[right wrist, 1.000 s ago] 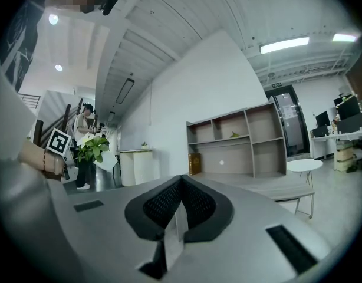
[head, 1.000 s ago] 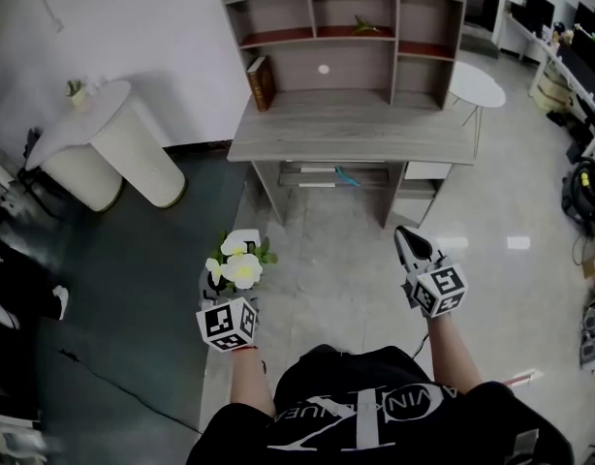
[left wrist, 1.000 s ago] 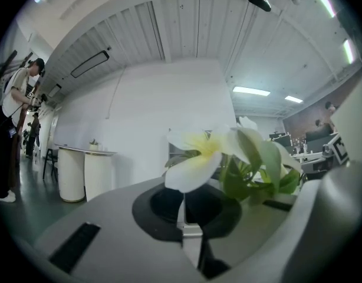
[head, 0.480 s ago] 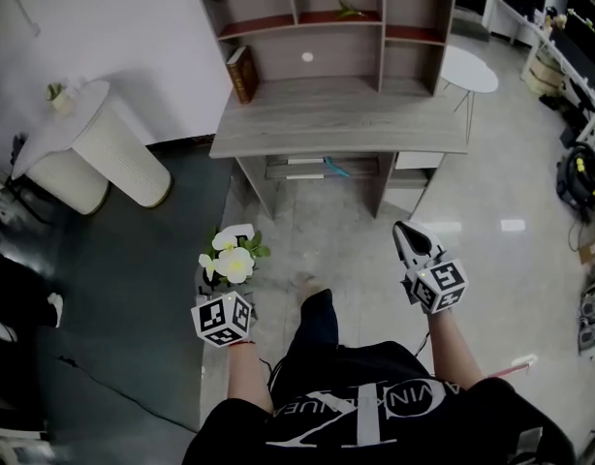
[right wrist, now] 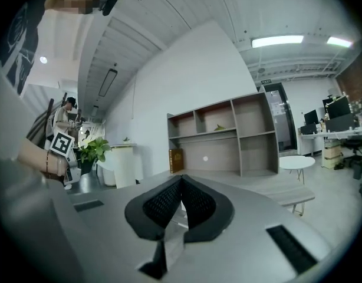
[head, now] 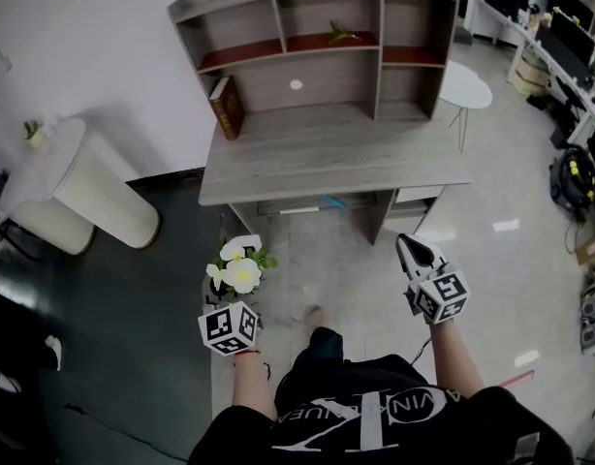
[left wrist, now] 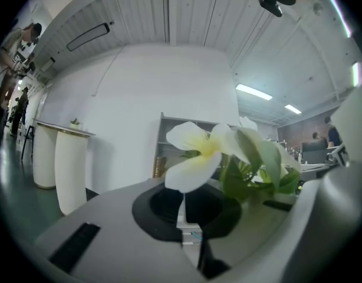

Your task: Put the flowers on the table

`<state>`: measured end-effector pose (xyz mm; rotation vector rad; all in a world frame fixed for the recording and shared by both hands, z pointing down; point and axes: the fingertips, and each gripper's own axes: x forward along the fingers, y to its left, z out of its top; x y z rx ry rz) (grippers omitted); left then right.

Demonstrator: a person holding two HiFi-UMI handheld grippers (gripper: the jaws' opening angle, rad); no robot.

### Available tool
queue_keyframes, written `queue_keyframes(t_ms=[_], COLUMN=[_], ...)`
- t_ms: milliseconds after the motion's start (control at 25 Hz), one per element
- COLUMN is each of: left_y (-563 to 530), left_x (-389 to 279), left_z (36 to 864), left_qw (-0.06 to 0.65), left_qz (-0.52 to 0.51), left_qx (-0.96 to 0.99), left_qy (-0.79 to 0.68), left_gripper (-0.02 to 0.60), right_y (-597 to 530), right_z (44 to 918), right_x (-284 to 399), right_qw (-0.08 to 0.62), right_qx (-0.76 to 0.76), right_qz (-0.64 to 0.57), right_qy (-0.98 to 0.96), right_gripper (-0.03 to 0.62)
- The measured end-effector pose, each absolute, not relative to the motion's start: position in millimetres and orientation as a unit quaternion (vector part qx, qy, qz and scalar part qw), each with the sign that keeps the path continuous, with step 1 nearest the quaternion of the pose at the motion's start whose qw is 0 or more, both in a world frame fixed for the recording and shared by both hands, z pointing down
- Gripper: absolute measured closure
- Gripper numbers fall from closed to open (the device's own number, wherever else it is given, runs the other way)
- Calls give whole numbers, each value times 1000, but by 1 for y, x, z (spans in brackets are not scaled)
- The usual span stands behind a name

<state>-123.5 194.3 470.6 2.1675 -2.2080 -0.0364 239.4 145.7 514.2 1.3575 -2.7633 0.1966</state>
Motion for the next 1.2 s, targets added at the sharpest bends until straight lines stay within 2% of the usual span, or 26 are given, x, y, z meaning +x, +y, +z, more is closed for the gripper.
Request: queue_keyframes(t_ms=[840, 1200], left_y=[2, -19], left_x=[-223, -224], left_z=[480, 506], left_qw=[51, 83], left_qz=[-14, -7], left_qx=[711, 720], left_qy=[-702, -689], left_gripper=[574, 574], right_y=[-26, -46], right_z=[526, 539], right_x=[143, 131], right_qw=[36, 42], right_qx=[460, 461], right_qz=[89, 100], right_qy=[-883, -881], right_gripper=[583, 583])
